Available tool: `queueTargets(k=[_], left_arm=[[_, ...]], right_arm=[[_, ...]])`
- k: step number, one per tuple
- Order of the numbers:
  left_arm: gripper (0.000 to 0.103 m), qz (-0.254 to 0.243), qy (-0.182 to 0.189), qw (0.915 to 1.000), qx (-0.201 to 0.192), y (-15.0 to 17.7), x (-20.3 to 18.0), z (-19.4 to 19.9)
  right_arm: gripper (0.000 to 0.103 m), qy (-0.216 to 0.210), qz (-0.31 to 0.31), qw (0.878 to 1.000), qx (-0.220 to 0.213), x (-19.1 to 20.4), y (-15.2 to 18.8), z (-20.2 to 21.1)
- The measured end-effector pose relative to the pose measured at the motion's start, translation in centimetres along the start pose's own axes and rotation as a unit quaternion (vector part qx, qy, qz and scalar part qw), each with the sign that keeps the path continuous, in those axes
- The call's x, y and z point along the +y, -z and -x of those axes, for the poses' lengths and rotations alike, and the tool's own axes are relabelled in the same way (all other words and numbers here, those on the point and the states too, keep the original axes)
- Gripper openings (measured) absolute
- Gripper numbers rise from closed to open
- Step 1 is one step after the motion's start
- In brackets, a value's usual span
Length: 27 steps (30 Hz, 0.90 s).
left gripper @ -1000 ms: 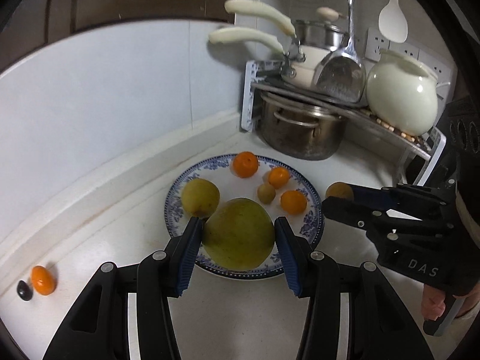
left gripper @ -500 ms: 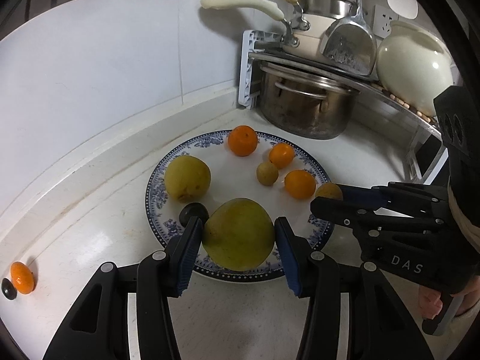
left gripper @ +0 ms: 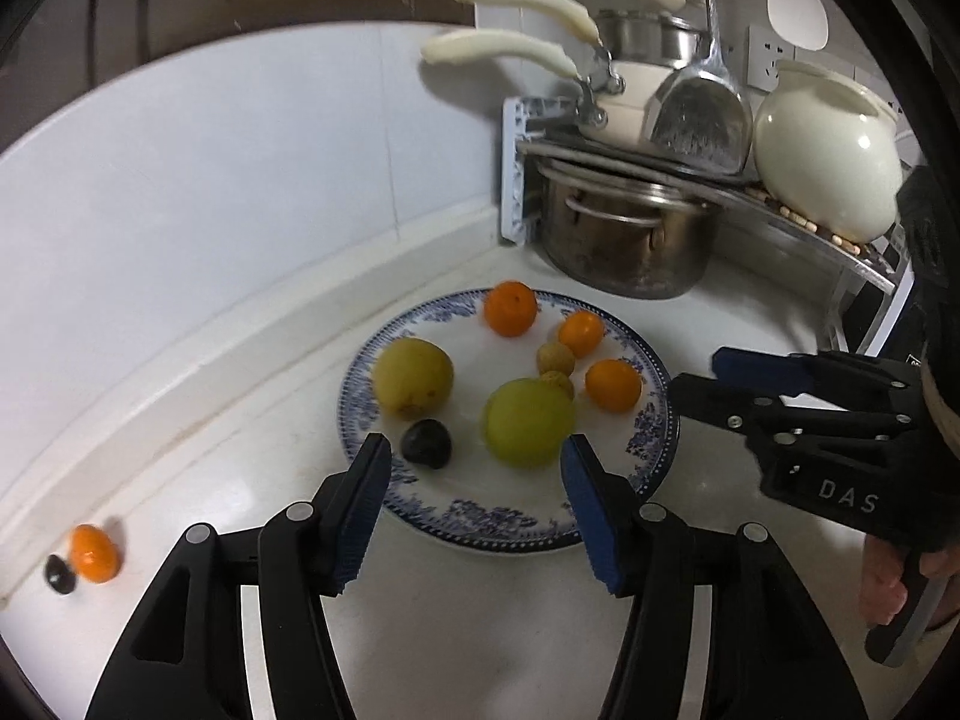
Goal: Organize fruits
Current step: 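Open the right tool over the plate while the left tool lowers and releases the pear, then withdraw both open tools from the plate toward the orange and dark plum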
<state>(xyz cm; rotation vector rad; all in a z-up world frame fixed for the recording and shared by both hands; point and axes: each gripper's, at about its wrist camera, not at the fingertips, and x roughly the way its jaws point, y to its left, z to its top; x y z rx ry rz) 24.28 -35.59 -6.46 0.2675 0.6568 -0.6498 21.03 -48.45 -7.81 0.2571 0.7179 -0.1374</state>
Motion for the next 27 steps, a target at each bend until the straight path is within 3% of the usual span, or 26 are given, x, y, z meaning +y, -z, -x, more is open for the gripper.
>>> queueTargets(k=[8,16,27], left_arm=[[0.060,0.019,-0.017,0.9994,-0.024,0.7,0.7,4.9],[0.062,0.049,-0.037,0.9970,-0.046,2.3,1.7,10.6],[0.065,0.081,-0.111,0.9871,-0.081,5.2,4.7,19.1]], right_arm=[[0.042,0.012,0.020,0.999,-0.042,2.1,0.2,4.8],[0.045,-0.009,0.030,0.997,-0.067,5.4,1.1,8.7],[0.046,-0.037,0.060,0.994,-0.087,11.9,2.5,12.0]])
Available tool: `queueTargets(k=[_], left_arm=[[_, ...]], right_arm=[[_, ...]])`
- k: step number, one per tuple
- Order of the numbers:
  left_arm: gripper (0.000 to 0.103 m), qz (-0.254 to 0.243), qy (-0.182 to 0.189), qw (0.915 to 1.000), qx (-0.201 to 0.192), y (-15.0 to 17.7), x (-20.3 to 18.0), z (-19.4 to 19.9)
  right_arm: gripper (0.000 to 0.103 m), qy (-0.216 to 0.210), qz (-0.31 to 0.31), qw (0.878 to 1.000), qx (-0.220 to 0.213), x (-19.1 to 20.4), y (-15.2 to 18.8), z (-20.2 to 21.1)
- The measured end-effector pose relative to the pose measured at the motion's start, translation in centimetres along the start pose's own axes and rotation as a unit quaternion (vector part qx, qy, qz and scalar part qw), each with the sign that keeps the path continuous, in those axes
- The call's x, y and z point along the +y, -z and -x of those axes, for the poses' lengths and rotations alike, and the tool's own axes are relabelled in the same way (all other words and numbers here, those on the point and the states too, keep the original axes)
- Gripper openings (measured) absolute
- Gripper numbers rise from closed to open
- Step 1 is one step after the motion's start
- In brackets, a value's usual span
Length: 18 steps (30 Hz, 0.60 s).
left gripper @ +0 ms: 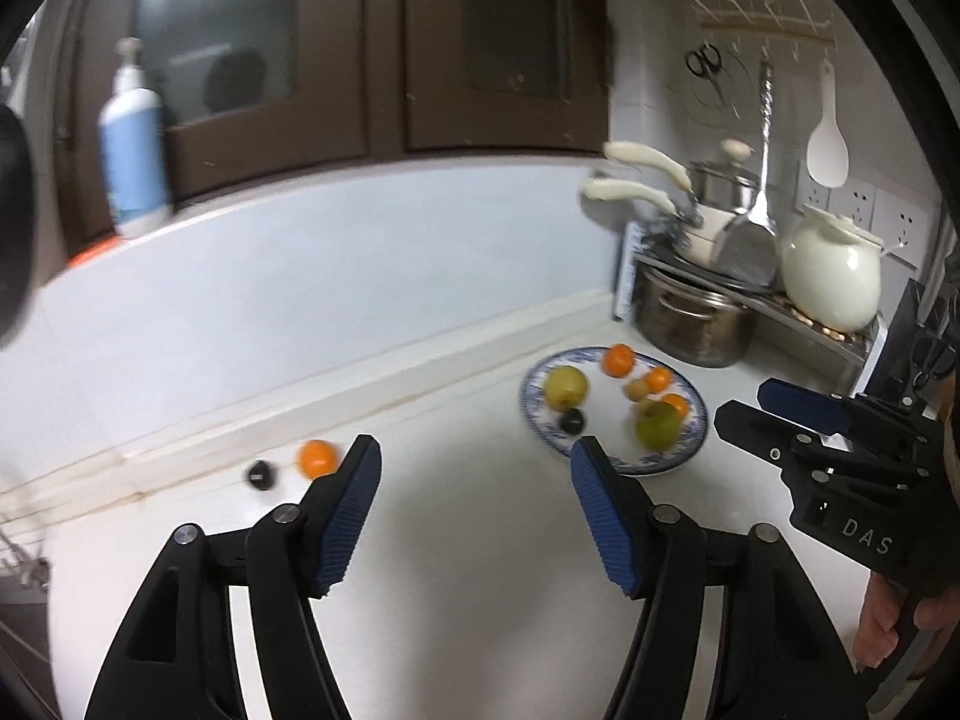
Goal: Organize fruits
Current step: 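Withdraw both open tools from the plate toward the orange and dark plum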
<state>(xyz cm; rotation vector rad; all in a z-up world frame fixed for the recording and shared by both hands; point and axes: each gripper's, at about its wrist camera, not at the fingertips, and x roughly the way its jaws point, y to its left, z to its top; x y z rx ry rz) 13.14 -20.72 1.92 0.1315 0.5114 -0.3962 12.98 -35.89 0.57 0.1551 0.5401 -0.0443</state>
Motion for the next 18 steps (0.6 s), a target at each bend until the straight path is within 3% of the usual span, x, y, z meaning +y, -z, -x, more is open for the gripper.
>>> queueTargets(k=[4,8,11,18], left_arm=[[0.066,0.004,-0.018,0.9998,-0.011,0.5,1.6,2.1],[0.069,0.012,-0.039,0.9990,-0.019,0.9,3.8,3.7],[0.071,0.019,-0.049,0.9984,-0.022,1.2,5.0,4.5],[0.077,0.030,-0.076,0.9962,-0.030,1.6,7.6,5.6]], right_arm=[[0.046,-0.017,0.010,1.000,-0.006,2.6,-0.1,0.8],[0.055,-0.026,0.016,0.999,-0.011,4.6,-0.2,1.3],[0.056,-0.032,0.026,0.999,-0.016,6.3,-0.3,1.6],[0.073,-0.033,0.048,0.998,-0.030,9.7,-0.7,2.0]])
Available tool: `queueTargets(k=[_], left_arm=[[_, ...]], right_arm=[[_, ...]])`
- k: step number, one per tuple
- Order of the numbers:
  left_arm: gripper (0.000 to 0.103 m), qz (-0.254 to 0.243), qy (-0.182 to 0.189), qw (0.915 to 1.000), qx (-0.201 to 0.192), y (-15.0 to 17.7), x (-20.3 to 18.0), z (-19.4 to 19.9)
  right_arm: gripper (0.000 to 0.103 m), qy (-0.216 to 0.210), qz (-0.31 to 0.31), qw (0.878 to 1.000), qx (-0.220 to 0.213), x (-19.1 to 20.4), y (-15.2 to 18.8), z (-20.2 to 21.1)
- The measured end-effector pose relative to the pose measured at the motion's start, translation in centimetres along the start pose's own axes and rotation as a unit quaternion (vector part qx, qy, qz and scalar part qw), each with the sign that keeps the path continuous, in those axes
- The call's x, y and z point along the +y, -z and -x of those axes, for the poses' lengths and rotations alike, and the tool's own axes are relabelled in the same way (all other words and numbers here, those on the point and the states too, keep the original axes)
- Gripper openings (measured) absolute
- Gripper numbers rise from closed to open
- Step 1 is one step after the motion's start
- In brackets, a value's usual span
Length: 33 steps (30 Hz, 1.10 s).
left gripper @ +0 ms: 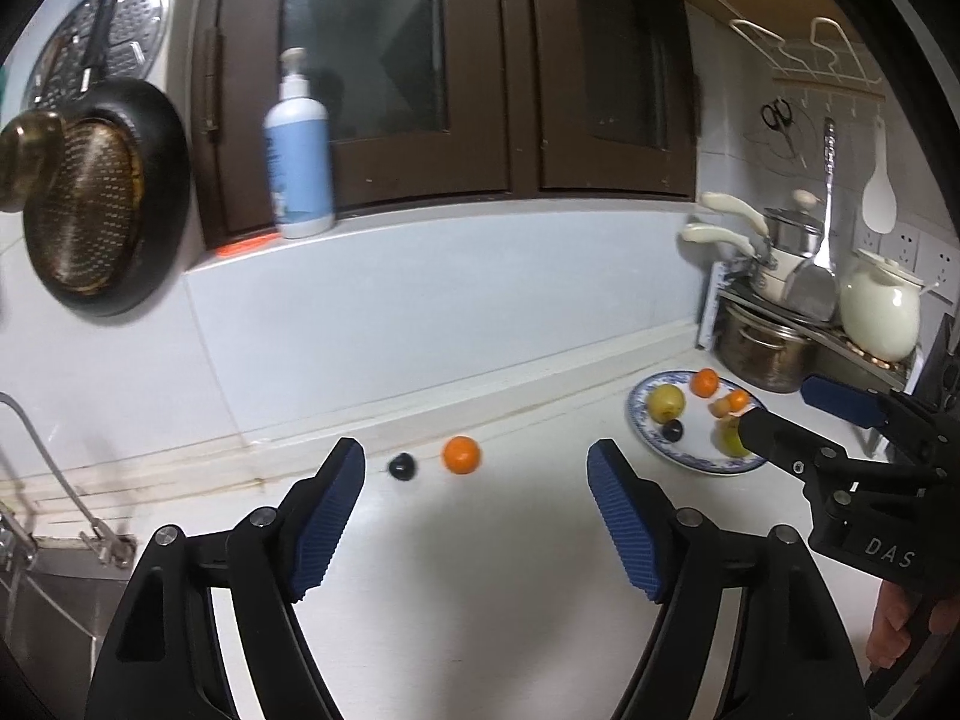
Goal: Organize fruits
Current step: 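Withdraw both open tools from the plate toward the orange and dark plum, then close the left tool on the dark plum while the right tool grasps the orange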
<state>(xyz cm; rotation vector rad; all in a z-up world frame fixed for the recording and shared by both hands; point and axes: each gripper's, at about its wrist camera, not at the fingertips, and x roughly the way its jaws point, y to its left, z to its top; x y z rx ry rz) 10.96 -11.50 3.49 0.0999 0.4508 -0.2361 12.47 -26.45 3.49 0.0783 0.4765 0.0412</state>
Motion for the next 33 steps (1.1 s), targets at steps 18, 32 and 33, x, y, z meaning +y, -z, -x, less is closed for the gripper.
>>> queueTargets(k=[18,32,33], left_arm=[[0.087,-0.003,-0.040,0.9992,0.001,0.6,6.3,-4.0],[0.082,-0.015,-0.009,0.9993,0.033,1.9,8.9,-12.5],[0.081,-0.014,-0.004,0.9991,0.039,2.0,9.1,-13.2]], right_arm=[[0.074,-0.032,0.038,0.999,0.021,4.7,-1.4,-6.6],[0.074,-0.074,0.066,0.992,0.074,7.0,-1.1,-15.8],[0.074,-0.077,0.064,0.992,0.082,7.0,-1.0,-16.7]])
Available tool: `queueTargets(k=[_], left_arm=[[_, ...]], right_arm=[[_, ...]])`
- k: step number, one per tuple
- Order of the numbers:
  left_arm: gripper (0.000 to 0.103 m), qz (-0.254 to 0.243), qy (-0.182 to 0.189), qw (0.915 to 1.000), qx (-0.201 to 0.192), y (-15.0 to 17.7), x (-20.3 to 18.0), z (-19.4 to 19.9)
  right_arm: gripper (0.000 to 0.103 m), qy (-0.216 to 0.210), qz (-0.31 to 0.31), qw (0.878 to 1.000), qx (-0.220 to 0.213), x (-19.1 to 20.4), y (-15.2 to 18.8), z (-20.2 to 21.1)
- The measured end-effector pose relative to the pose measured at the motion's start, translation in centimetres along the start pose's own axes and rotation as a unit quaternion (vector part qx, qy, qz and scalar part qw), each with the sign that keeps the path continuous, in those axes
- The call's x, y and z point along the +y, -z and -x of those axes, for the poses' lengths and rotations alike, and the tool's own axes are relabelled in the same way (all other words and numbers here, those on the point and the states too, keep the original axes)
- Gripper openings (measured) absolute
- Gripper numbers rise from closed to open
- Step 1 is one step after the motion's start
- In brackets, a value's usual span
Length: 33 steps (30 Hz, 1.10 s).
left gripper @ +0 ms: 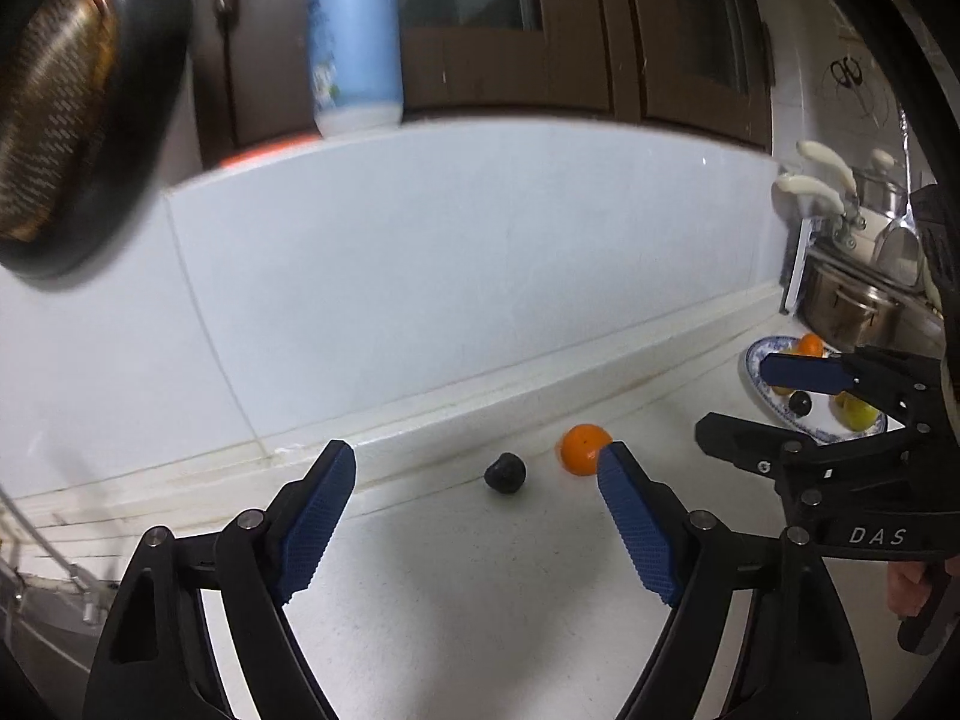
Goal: Organize fruits
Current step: 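Close the left tool on the dark plum while the right tool grasps the orange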
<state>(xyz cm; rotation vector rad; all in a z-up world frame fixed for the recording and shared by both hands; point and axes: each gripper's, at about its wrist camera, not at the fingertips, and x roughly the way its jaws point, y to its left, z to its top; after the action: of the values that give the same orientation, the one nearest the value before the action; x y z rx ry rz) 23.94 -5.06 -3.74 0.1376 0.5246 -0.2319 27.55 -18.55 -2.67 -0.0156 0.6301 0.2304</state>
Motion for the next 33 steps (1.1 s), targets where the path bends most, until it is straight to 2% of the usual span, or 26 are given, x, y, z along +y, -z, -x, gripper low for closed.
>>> queueTargets(k=[10,12,18,22,28,33], left_arm=[[0.066,-0.014,0.043,0.9966,0.068,1.2,0.3,-7.4],[0.063,-0.013,0.048,0.9953,0.083,1.4,0.4,-8.8],[0.054,-0.015,0.072,0.9907,0.114,1.6,-0.1,-12.0],[0.044,-0.016,0.087,0.9876,0.130,1.6,-0.5,-13.3],[0.038,-0.019,0.094,0.9850,0.144,1.6,-1.1,-14.9],[0.030,-0.028,0.087,0.9853,0.144,1.6,-0.9,-15.1]], right_arm=[[0.073,-0.020,0.003,0.998,0.067,-0.4,0.6,-7.8],[0.068,-0.022,0.006,0.997,0.078,-0.4,0.8,-8.9],[0.063,-0.032,0.009,0.994,0.105,-0.7,1.1,-11.7],[0.059,-0.041,0.009,0.992,0.115,-0.8,1.0,-12.7],[0.053,-0.060,0.006,0.991,0.123,-0.9,0.9,-14.0],[0.043,-0.083,-0.003,0.988,0.133,-1.1,0.8,-15.0]])
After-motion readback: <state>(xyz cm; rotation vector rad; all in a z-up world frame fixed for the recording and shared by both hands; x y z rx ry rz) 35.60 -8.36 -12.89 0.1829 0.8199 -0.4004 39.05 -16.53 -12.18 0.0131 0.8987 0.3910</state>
